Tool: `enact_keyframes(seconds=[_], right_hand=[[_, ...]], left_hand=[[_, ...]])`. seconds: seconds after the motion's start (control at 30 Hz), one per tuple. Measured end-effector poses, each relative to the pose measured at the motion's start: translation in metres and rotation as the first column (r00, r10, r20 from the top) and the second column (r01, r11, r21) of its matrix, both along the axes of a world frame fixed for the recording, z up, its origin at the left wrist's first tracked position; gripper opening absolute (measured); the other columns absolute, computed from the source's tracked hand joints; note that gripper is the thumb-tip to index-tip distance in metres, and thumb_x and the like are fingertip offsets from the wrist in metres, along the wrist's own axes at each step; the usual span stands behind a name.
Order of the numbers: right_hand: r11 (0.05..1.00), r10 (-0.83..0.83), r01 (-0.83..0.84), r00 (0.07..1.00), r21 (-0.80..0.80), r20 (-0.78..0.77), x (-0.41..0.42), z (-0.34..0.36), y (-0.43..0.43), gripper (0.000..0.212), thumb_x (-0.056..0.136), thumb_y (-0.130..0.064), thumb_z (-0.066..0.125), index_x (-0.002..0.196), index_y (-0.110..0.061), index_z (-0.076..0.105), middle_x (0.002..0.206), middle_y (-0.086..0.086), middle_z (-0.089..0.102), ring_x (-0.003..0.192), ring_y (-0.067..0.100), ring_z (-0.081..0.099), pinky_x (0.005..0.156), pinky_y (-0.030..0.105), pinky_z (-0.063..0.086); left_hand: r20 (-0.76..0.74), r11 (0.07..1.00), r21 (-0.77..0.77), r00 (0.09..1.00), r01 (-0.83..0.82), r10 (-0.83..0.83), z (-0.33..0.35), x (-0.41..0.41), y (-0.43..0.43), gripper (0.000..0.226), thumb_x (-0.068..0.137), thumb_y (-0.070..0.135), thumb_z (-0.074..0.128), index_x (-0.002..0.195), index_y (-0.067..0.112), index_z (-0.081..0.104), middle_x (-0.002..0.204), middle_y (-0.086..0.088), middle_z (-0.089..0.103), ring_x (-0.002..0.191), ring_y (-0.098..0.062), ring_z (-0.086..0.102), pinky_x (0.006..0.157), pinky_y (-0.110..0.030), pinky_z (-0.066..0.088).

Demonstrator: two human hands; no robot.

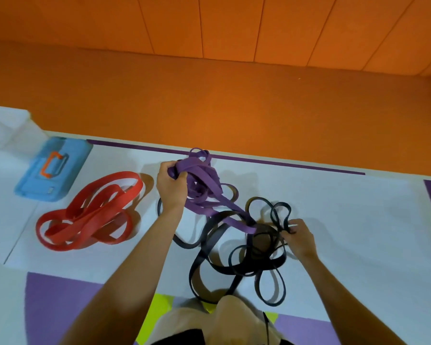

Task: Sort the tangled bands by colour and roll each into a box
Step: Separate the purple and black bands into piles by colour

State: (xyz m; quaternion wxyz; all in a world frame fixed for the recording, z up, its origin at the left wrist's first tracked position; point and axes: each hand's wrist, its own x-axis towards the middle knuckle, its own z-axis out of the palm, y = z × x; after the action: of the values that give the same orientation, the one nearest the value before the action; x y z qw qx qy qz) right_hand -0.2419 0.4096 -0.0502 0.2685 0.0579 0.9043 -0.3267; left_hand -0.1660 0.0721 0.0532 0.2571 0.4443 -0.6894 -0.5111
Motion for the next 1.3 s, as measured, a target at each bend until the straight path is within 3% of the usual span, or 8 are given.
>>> enact_keyframes(seconds=[0.13,0.27,0.4,0.53,0.77,0.9,1.17,1.3], right_hand=[[0.964,0.135,-0.101,0.983,0.247,-0.125,0.007,0.004,-0.022,0.072,0.094,-0.037,0.072,0.154,-0.013,0.038,0.152,0.013,0.045,0.147,0.035,0.035,0.116,0.053,0.034],[0.922,0.387,-0.374,0.908,0.104,-0.161,0.004,0.014,-0.064,0.061,0.100,-0.027,0.066,0.155,-0.013,0.043,0.152,0.012,0.052,0.142,0.034,0.047,0.116,0.049,0.042],[0.732,0.640,-0.622,0.768,0.277,0.031,0.009,0.015,-0.091,0.046,0.098,-0.029,0.063,0.142,-0.018,0.054,0.131,0.007,0.064,0.123,0.031,0.063,0.102,0.049,0.053],[0.759,0.594,-0.553,0.804,0.344,-0.018,0.011,0.015,-0.094,0.017,0.097,-0.019,0.064,0.112,-0.014,0.069,0.108,0.007,0.072,0.100,0.027,0.070,0.084,0.040,0.059],[0.819,0.558,-0.533,0.826,0.211,-0.081,-0.008,0.047,-0.090,0.019,0.079,-0.013,0.086,0.097,-0.010,0.079,0.095,0.006,0.078,0.091,0.024,0.073,0.085,0.038,0.059],[0.912,0.401,-0.409,0.904,-0.026,-0.149,-0.020,0.079,-0.093,0.024,0.076,-0.020,0.095,0.093,-0.026,0.080,0.090,-0.017,0.078,0.084,0.002,0.074,0.072,0.006,0.051],[0.881,0.067,-0.179,0.964,-0.439,-0.258,-0.013,0.130,-0.129,0.024,0.087,-0.013,0.086,0.102,-0.028,0.077,0.094,-0.005,0.070,0.072,0.032,0.080,0.073,0.050,0.066],[0.857,-0.035,-0.093,0.970,-0.506,-0.239,0.002,0.130,-0.134,0.023,0.090,-0.015,0.085,0.108,-0.027,0.077,0.100,0.000,0.072,0.078,0.032,0.079,0.074,0.047,0.067]], left_hand=[[-0.019,1.000,0.013,1.000,0.004,-0.004,0.004,0.004,-0.007,0.029,0.093,0.001,0.070,0.109,0.023,0.059,0.103,0.006,0.065,0.093,-0.012,0.062,0.073,-0.006,0.046],[-0.020,0.999,0.025,0.999,0.035,-0.034,0.005,0.011,-0.012,0.031,0.093,-0.002,0.068,0.109,0.023,0.060,0.097,0.018,0.062,0.088,-0.002,0.061,0.066,0.002,0.043],[-0.030,0.997,0.038,0.998,0.063,-0.062,0.005,0.015,-0.022,0.029,0.093,-0.003,0.068,0.111,0.019,0.061,0.097,0.016,0.064,0.089,-0.003,0.062,0.068,0.000,0.046],[-0.060,0.995,0.070,0.995,0.078,-0.073,0.006,0.016,-0.035,0.029,0.093,-0.005,0.068,0.114,0.015,0.063,0.100,0.010,0.066,0.092,-0.003,0.063,0.071,-0.003,0.049],[-0.067,0.981,0.080,0.983,0.177,-0.172,0.002,0.010,-0.053,0.029,0.093,-0.002,0.069,0.110,0.019,0.062,0.100,0.014,0.065,0.093,-0.002,0.062,0.071,-0.002,0.047],[-0.075,0.965,0.086,0.968,0.247,-0.241,0.001,0.007,-0.057,0.029,0.091,-0.002,0.068,0.110,0.019,0.062,0.099,0.016,0.064,0.092,-0.003,0.062,0.069,-0.001,0.046],[-0.119,0.916,0.075,0.915,0.394,-0.384,0.003,0.013,-0.068,0.035,0.088,-0.008,0.066,0.111,0.018,0.063,0.109,0.000,0.068,0.103,-0.020,0.064,0.086,-0.023,0.053],[-0.119,0.904,0.080,0.904,0.420,-0.410,0.001,0.020,-0.076,0.033,0.088,-0.008,0.067,0.112,0.014,0.064,0.111,-0.001,0.069,0.106,-0.022,0.064,0.095,-0.034,0.054]])
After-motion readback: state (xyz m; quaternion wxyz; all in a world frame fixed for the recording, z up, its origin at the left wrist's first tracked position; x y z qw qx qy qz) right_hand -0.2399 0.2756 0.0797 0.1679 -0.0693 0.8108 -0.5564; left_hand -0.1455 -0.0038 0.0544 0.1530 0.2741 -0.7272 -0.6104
